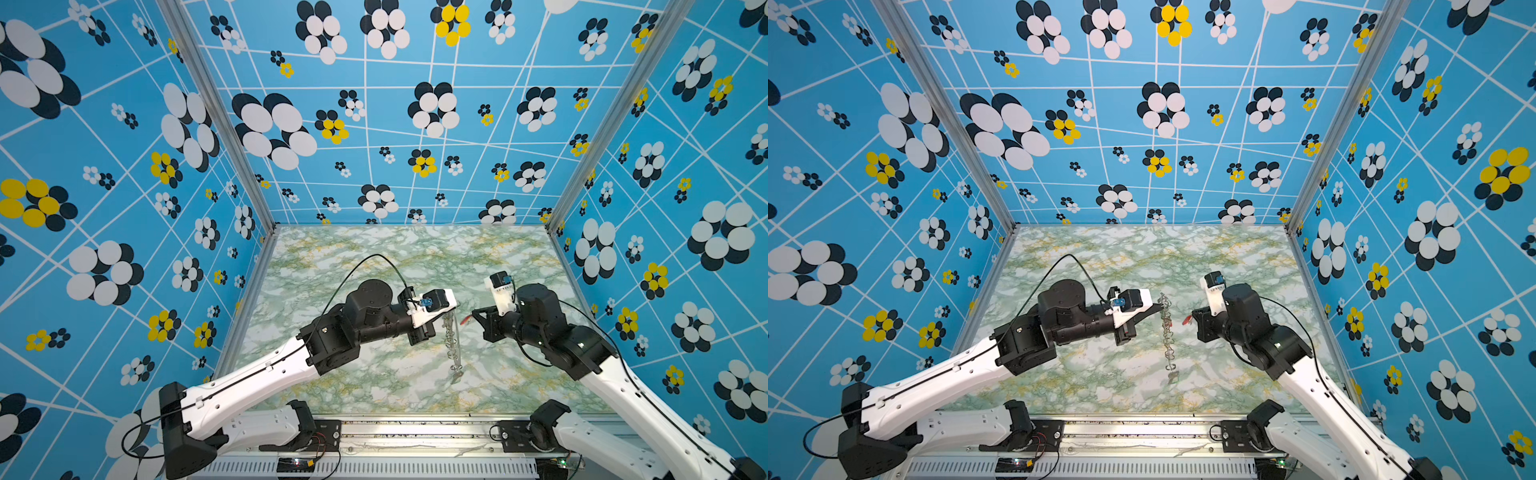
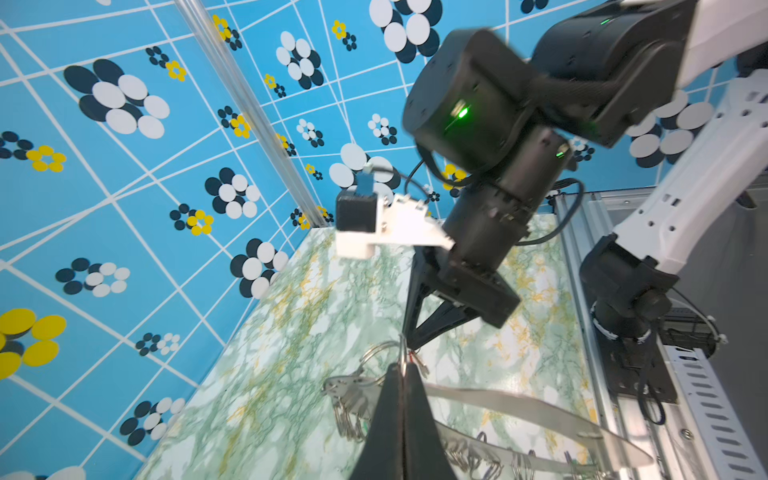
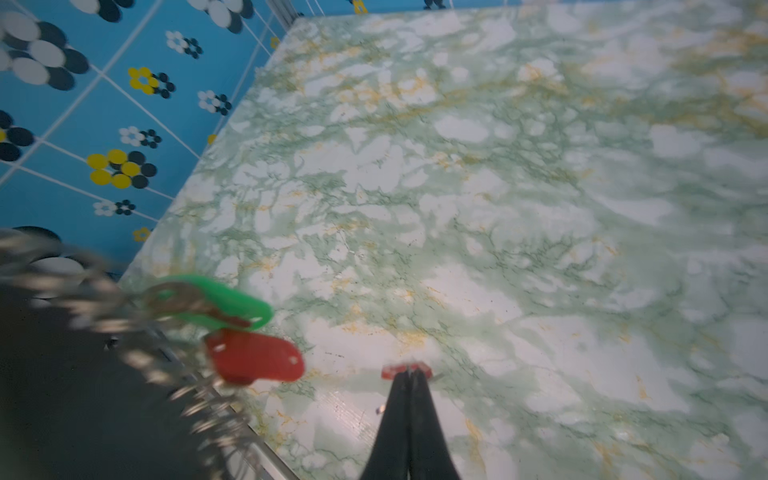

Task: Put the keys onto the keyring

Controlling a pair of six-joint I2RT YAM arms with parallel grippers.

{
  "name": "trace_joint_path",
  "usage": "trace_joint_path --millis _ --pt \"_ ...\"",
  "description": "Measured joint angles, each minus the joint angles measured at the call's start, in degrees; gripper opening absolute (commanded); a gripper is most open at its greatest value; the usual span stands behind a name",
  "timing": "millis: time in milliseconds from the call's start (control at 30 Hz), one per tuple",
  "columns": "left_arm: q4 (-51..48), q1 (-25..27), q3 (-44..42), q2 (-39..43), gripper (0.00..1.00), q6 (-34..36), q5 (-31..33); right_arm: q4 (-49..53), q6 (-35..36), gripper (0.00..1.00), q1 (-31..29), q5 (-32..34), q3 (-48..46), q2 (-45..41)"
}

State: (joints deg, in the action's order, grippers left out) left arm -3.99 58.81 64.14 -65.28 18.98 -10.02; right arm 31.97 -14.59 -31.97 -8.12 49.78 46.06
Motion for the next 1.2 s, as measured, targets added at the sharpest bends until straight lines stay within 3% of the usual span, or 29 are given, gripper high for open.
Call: trace_joint_path --millis 167,433,633,867,1200 --pt "-1.0 0.3 1.3 -1.6 0.00 -0.5 4.0 -1.1 3.4 0.00 0.0 -4.3 1.7 -6.0" --pt "-2.3 3.7 1.7 -0.4 0.00 2.1 5.7 0.7 11.0 0.00 0.1 -12.6 12.8 -7.1" --pt "-1.8 5.8 0.6 3.9 0.00 7.6 0.2 2.0 17.1 0.00 -1.1 -16.2 16.9 -9.0" --pt "-0.9 5.8 0.0 4.6 0.00 11.1 -10.3 4.3 24.5 0.00 -5.4 -21.2 17.0 -12.0" --pt "0.7 4.5 -0.2 4.4 0.00 10.5 -21.5 10.1 33.2 0.00 -14.3 -20.5 21.6 -10.1"
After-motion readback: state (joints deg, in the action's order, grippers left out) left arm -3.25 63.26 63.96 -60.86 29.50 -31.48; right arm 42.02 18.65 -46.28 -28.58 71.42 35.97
